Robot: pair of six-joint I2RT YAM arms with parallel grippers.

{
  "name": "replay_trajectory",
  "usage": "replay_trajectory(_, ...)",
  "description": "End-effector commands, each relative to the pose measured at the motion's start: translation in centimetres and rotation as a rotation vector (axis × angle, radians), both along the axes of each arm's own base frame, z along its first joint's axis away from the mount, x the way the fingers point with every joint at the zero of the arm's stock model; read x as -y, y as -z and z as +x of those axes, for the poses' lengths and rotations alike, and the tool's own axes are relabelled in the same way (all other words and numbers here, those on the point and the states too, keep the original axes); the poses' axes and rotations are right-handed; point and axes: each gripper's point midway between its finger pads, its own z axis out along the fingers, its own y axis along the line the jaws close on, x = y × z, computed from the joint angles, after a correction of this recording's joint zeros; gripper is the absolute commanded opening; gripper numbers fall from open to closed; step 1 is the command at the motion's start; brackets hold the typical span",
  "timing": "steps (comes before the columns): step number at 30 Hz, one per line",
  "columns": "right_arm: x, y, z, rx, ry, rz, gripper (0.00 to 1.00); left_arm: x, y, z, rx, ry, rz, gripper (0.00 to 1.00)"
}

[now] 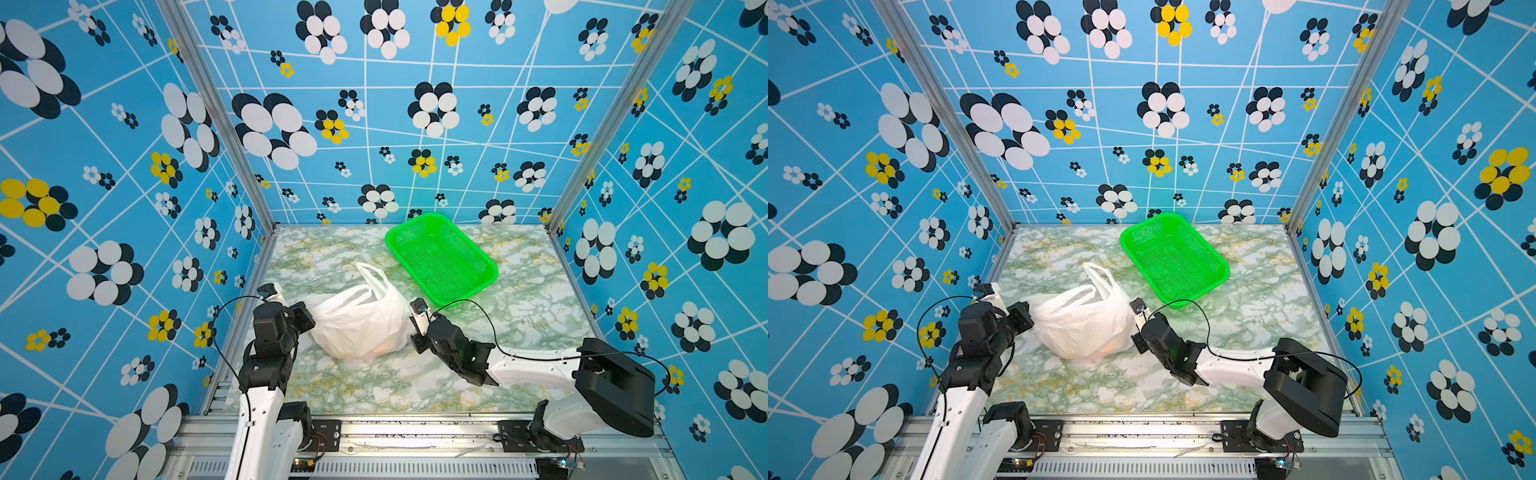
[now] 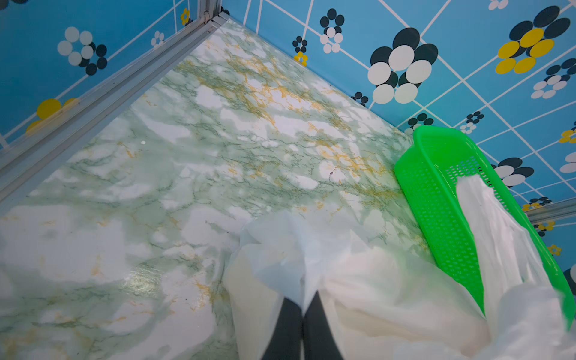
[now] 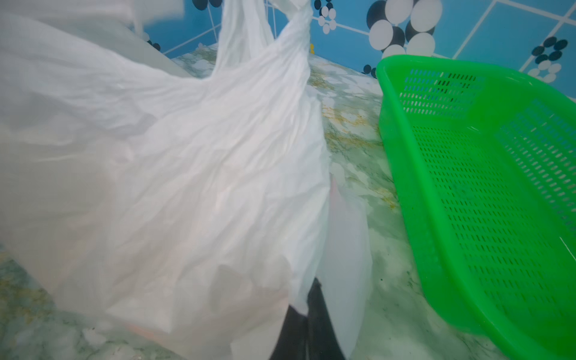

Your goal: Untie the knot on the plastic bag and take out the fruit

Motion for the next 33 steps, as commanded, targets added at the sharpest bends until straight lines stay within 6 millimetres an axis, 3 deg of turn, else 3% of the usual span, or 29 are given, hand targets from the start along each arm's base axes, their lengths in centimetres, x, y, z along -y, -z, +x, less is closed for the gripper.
replay_trajectory(1, 2.4, -0.6, 0.7, 0.018, 0.097, 0.091, 0.04, -0.2, -0.6, 0.1, 0.051, -0.017, -0.043, 0.0)
replay_trajectory(5, 2.5, -0.5, -0.4, 0.028, 0.043, 0.141, 0.29, 0.5, -0.8, 0.1, 0.071, 0.02, -0.061, 0.03)
replay_trajectory(9, 1.6, -2.1, -1.0, 0.027, -0.025, 0.175, 0.55, 1.6, -2.0, -0.3, 0.107, 0.082, -0.075, 0.53)
replay_trajectory(13, 1.1, -5.4, -1.4, 0.042, -0.059, 0.186, 0.7, 1.6, -3.7, -1.7, 0.112, 0.081, -0.032, 0.75)
replay_trajectory(17, 1.2, -8.6, -1.3, 0.051, -0.057, 0.2, 0.86, 1.6, -5.2, -2.8, 0.11, 0.086, 0.017, 0.81)
replay_trajectory(20, 1.1, -9.7, -0.4, 0.019, -0.001, 0.18, 0.92, 2.5, -6.6, -3.7, 0.15, 0.131, 0.035, 0.84)
replay_trajectory(26, -0.9, -9.5, 2.6, -0.101, 0.111, 0.06, 0.94, 5.5, -9.6, -6.5, 0.315, 0.272, 0.028, 0.86)
replay_trajectory(33, -3.9, -7.3, 6.4, -0.281, 0.11, 0.048, 0.98, 8.8, -9.1, -7.8, 0.389, 0.427, 0.027, 0.86)
